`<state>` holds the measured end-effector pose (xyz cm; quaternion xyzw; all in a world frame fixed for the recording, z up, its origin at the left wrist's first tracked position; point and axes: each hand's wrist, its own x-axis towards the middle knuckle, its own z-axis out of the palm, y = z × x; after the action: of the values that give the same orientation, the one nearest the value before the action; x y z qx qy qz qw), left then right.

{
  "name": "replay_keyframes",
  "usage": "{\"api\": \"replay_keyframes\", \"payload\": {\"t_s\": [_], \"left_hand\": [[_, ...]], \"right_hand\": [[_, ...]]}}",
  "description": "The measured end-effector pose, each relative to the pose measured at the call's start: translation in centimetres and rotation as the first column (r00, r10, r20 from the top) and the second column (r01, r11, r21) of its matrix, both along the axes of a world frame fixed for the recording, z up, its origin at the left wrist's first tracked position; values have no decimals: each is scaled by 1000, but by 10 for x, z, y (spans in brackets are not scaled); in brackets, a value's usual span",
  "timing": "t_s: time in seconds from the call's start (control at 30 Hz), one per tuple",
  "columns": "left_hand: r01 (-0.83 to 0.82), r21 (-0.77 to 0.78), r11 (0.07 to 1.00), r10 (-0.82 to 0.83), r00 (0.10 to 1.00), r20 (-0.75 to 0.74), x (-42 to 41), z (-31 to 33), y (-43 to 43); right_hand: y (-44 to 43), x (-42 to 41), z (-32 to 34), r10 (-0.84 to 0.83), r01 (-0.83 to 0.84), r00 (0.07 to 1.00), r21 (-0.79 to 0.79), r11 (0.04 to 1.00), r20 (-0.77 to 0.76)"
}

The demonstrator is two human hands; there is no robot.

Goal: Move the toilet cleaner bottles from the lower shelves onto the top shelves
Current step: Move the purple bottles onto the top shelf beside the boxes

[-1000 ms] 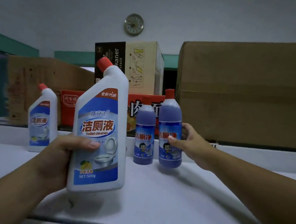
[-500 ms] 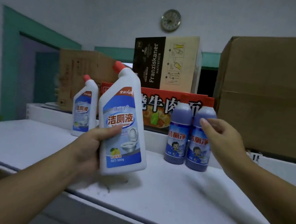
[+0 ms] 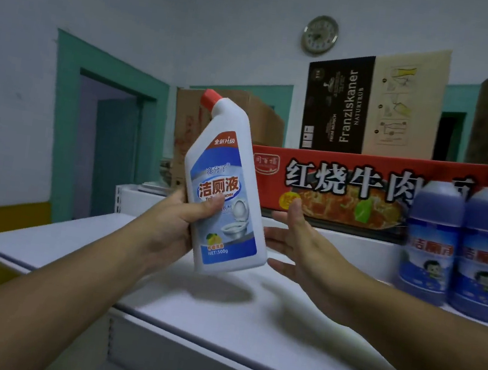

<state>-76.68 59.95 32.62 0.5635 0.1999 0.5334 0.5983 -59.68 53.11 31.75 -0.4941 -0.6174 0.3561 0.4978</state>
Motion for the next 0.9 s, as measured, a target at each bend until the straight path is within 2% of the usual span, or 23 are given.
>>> {"api": "replay_keyframes", "payload": {"t_s": [0.1, 0.3, 0.43, 0.6, 0.67, 0.7, 0.77, 0.8, 0.9], "left_hand": [[45, 26, 999, -44, 998, -39, -38, 6, 38], [100, 64, 993, -94, 991, -91, -77, 16, 107], [95, 96, 991, -85, 991, -102, -83, 16, 150], [-3, 105, 994, 21, 986, -165, -89, 1, 184], [-20, 104, 994, 41, 979, -201, -90, -4, 195], [-26, 103, 994, 47, 976, -211, -89, -4, 201], [-25, 87, 996, 44, 974, -223, -86, -4, 212], [-19, 76, 997, 36, 972, -233, -83, -3, 217], [-8, 73, 997, 30, 951, -307, -73, -6, 227]], "right_hand": [[34, -35, 1, 28, -28, 999, 2, 1000, 26], [85, -62, 4, -75, 77, 995, -26, 997, 59], [107, -66, 0, -32, 34, 968, -5, 999, 248], [124, -69, -10, 95, -94, 896, -24, 995, 433], [129, -69, -18, 99, -125, 840, 12, 992, 534], [131, -70, -22, 118, -140, 775, -14, 990, 621], [134, -71, -27, 189, -131, 559, -139, 982, 807], [136, -71, -28, 218, -112, 493, -187, 976, 842], [136, -71, -26, 217, -72, 484, -209, 975, 848]]}}
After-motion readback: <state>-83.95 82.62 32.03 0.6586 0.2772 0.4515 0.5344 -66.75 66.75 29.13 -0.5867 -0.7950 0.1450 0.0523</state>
